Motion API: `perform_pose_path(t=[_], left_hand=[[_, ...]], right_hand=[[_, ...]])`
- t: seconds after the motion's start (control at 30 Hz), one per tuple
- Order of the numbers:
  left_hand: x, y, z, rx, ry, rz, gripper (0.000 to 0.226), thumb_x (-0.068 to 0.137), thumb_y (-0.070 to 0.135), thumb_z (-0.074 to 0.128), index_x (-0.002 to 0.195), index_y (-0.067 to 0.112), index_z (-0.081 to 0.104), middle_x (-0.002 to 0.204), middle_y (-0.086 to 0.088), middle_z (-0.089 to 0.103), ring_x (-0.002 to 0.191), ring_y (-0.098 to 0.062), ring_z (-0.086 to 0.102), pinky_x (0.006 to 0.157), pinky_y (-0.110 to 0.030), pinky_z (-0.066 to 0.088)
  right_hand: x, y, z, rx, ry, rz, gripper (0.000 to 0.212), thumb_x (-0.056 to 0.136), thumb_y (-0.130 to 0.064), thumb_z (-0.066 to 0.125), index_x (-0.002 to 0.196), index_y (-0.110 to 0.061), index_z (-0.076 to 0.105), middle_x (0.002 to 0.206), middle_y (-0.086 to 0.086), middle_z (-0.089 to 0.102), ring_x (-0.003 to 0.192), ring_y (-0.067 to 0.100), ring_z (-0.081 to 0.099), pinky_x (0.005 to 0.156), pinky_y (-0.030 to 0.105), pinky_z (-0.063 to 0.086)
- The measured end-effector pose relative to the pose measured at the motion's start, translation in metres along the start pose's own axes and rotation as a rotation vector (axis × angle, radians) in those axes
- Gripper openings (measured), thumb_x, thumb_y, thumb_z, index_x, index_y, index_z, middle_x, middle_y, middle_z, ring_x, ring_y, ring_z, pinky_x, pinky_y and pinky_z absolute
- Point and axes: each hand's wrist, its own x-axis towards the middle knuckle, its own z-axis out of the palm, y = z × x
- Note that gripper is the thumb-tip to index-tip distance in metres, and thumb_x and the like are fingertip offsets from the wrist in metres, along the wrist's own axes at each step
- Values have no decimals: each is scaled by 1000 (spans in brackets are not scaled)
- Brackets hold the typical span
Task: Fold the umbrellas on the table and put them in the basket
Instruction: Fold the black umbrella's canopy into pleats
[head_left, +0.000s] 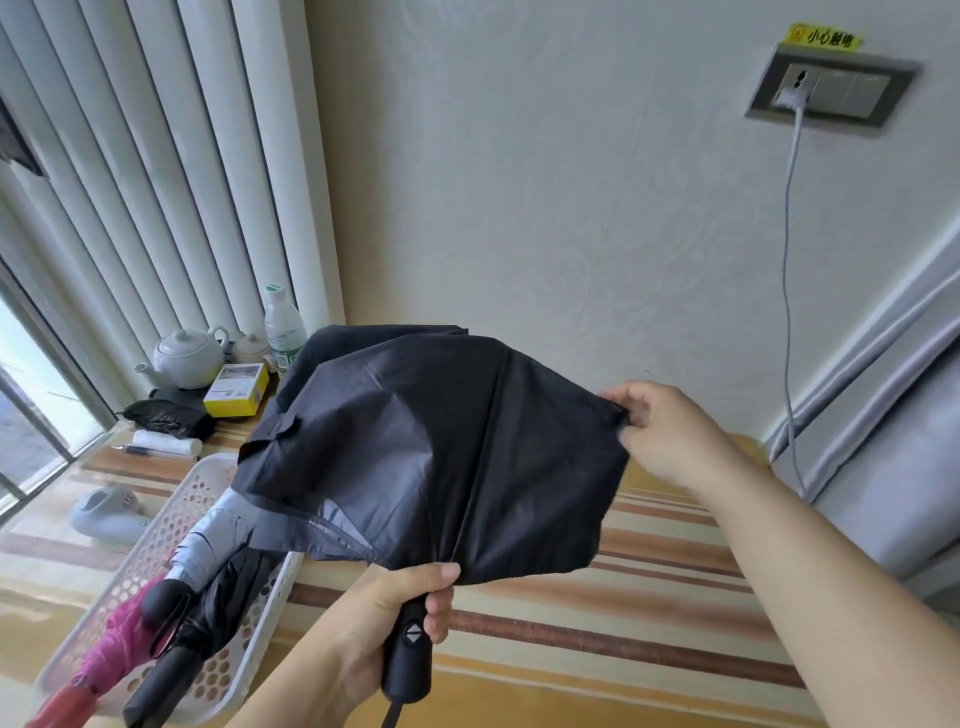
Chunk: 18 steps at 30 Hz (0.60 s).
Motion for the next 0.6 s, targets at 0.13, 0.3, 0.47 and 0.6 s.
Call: perform_pose_path(t=[0.13,0.3,0.47,0.6], left_hand=[[-1,-2,3,-24,-15,22,31,45,12,79,49,12,49,47,-6,34,37,-15,33,40,-23,32],[-6,0,8,77,-98,-17,24,44,11,77,44,12,53,44,-4,34,36,-16,34,40,-23,33],[-8,-1,9,136,-98,-35,24,42,12,78,40,11,54,43,-4,34,37,-17,35,44,-24,30],[-6,-2,3,103,-91,-34,34,42,13,74,41,9,40,43,-2,31,38,-16,31,45,-25,32]], right_hand=[[-11,-39,6,-139,183,-335,22,93,-35,57,113,-28,63,109,-12,48,108,7,43,99,29,31],[5,-65,20,-202,68,-327,16,92,-34,60,104,-24,65,88,-13,54,93,12,50,89,30,40],[3,-75,26,31,68,-454,2,88,-16,67,90,-16,67,78,-11,61,72,7,54,68,11,41],[6,-68,27,-18,11,-481,23,90,-24,65,113,-22,67,99,-9,61,88,3,55,77,6,39]])
